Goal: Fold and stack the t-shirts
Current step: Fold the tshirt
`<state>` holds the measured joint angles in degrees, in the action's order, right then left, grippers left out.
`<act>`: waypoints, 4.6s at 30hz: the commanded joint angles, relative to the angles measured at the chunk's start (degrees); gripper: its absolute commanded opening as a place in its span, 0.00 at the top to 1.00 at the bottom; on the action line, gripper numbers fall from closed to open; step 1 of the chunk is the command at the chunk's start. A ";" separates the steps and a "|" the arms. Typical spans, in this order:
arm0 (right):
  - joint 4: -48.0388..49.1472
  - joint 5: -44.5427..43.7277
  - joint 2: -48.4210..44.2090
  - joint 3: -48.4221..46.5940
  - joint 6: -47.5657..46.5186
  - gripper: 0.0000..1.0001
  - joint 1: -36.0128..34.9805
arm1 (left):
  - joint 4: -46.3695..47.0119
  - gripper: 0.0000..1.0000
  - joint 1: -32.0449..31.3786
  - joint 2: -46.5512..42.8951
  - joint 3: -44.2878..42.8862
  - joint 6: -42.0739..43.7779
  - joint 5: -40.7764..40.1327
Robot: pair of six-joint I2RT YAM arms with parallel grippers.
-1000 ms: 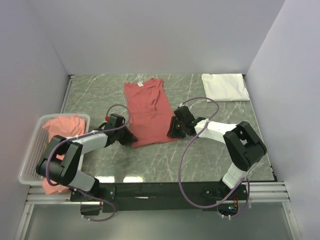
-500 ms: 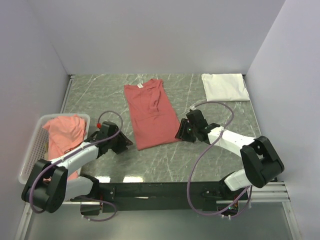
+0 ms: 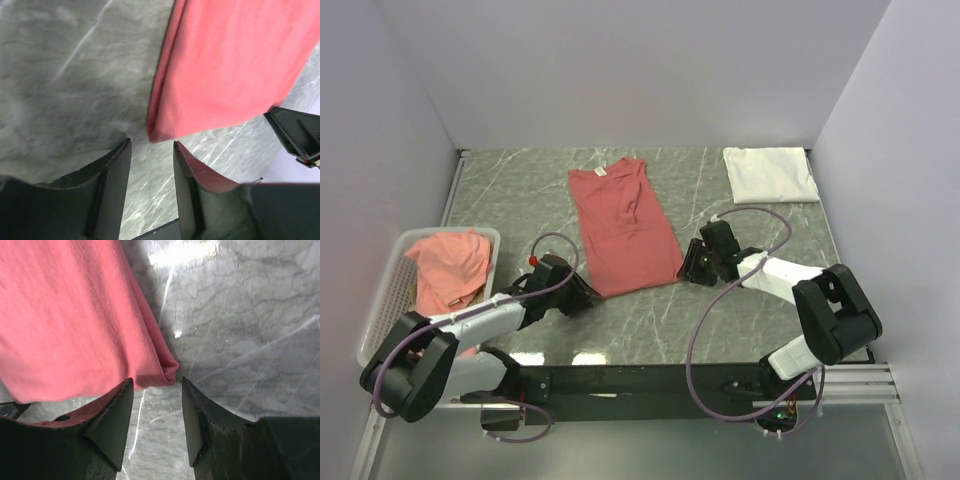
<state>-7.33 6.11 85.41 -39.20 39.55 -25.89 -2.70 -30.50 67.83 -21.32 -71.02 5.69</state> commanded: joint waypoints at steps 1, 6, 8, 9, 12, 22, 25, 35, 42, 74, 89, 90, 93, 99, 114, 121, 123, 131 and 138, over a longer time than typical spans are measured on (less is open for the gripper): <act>2.58 0.57 1.60 1.23 -0.09 0.50 0.93 | 4.72 0.56 -0.52 1.68 0.93 -1.48 -0.68; 4.17 1.54 2.92 1.14 0.61 0.53 1.02 | 5.68 0.61 -0.61 4.06 1.19 -2.71 -1.65; 4.17 1.36 3.10 1.14 0.79 0.56 1.02 | 6.13 0.65 -0.70 4.76 1.37 -3.15 -1.56; 4.17 1.36 3.27 0.97 0.88 0.57 1.02 | 6.30 0.66 -0.79 5.37 1.28 -3.59 -1.65; 4.17 1.54 3.63 0.71 0.88 0.60 1.02 | 6.21 0.72 -1.05 5.82 1.28 -4.38 -2.18; 0.83 1.71 -2.33 3.42 -0.61 1.00 1.10 | -12.04 0.99 -0.88 1.17 -6.72 -0.43 -5.52; 0.56 3.46 -7.51 8.07 -0.18 1.00 1.02 | -16.36 0.99 -0.96 -1.82 -5.40 -0.52 -7.10; -3.38 0.94 -25.10 20.91 8.16 1.00 -9.43 | -25.68 0.99 -4.30 -17.55 2.51 -2.63 -5.52; -5.41 -1.62 -31.08 23.38 12.48 1.00 -13.13 | -26.57 0.99 -5.36 -19.76 5.06 -2.80 -4.73; -4.09 -6.02 -43.83 29.62 23.99 0.56 -20.51 | -23.32 0.99 -5.36 -20.37 6.64 -1.31 -3.06; -0.05 -6.02 -37.07 29.62 25.58 0.60 -23.15 | -23.41 0.99 -5.36 -20.55 6.56 -1.13 -2.88; -0.05 -7.15 -36.81 29.71 25.66 0.60 -23.15 | -23.40 0.99 -5.45 -20.55 6.64 -1.13 -2.88; 1.09 -7.34 -36.19 29.97 25.84 0.62 -23.15 | -23.49 0.99 -5.45 -20.72 6.56 -0.96 -2.71; -3.29 -9.35 -36.18 25.85 23.47 0.90 -23.15 | -24.72 0.99 -5.45 -21.08 3.32 0.36 -3.05; -11.65 -8.31 -26.89 2.04 6.25 1.00 -12.00 | -21.39 1.00 -0.80 -3.25 -23.39 9.15 -5.34; -11.12 -3.30 -11.16 -15.08 0.62 1.00 -4.44 | -18.13 1.00 6.24 10.90 -36.06 11.25 -0.51; -10.86 -2.25 -5.79 -18.26 0.00 1.00 -3.21 | -17.69 1.00 8.35 15.11 -40.26 11.52 1.33; -12.79 2.41 12.92 -37.86 -2.99 1.00 3.20 | -20.06 0.99 14.32 29.18 -58.98 13.45 5.46; -13.06 5.66 27.43 -54.39 -4.39 1.00 7.60 | -19.99 0.99 18.19 46.14 -71.92 16.35 10.46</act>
<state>-21.06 9.41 109.91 -87.53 36.88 -19.94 -24.01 -13.61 109.32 -89.21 -57.39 11.75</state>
